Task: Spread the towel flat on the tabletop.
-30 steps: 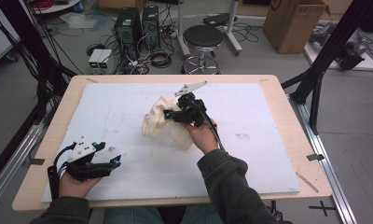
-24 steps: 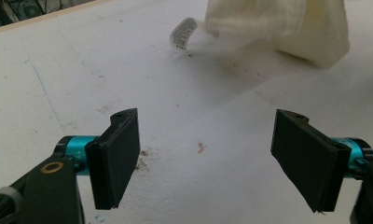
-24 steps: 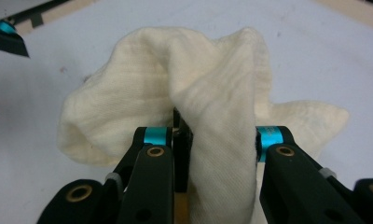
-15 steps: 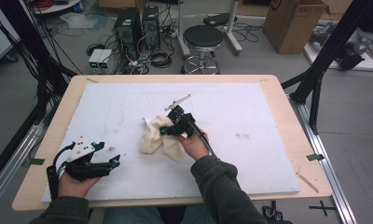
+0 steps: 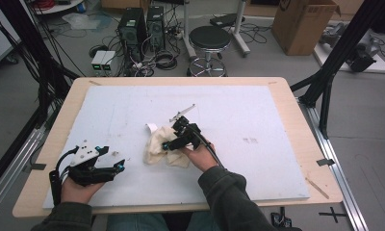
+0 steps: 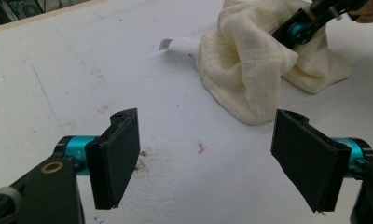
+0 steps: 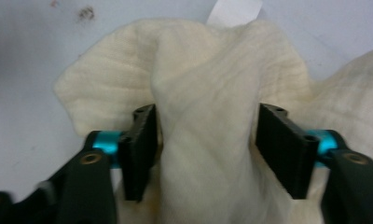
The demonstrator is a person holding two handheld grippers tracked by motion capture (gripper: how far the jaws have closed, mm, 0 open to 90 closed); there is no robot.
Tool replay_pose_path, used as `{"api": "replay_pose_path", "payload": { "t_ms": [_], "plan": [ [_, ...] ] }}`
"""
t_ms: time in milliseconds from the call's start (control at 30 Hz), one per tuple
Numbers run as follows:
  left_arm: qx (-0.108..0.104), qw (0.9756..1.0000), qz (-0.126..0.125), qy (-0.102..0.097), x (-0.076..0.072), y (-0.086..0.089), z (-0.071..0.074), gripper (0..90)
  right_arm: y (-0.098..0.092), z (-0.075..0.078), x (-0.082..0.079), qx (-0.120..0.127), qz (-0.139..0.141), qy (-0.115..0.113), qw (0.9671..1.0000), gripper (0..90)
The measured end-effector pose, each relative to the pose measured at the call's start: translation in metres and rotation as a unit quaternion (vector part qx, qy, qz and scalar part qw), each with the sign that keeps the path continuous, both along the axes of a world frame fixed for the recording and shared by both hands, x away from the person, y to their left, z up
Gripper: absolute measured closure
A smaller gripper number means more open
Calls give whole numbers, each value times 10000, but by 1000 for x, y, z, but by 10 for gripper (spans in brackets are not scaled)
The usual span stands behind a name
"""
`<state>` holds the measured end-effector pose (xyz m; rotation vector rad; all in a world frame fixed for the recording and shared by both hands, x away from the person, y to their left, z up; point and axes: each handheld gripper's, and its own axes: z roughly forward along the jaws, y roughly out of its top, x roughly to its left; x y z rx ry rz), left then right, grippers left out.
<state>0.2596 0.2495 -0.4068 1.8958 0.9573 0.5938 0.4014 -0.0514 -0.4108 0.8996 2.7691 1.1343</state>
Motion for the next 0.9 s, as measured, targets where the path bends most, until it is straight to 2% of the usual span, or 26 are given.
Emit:
{"api": "replay_pose_path", "payload": {
  "t_ms": [100, 200, 300, 333, 467, 633, 700, 900],
  "plan": [
    [-1, 10000, -29, 15, 2, -2, 0, 242, -9, 11, -3, 278, 84, -49, 9996, 288],
    [-18, 10000, -72, 23, 5, -5, 2, 242, -22, 24, -5, 509, 85, -210, 9984, 279],
    [-84, 9999, -111, 8, 9, -10, 5, 243, -38, 38, -2, 612, 45, -427, 9972, 283],
    [-90, 9999, -131, 3, 11, -11, 7, 243, -49, 46, 3, 652, -57, -488, 9967, 297],
    [-60, 9998, -170, -15, 17, -16, 10, 245, -61, 51, 13, 645, -240, -624, 9957, 338],
    [-93, 9998, -169, -31, 21, -17, 10, 245, -64, 40, 30, 461, -428, -597, 9962, 408],
    [-168, 9998, -138, -41, 22, -16, 10, 245, -60, 32, 36, 320, -491, -569, 9967, 430],
    [-212, 9997, -123, -81, 21, -14, 11, 245, -49, 7, 52, -14, -637, -459, 9969, 505]
  ]
}}
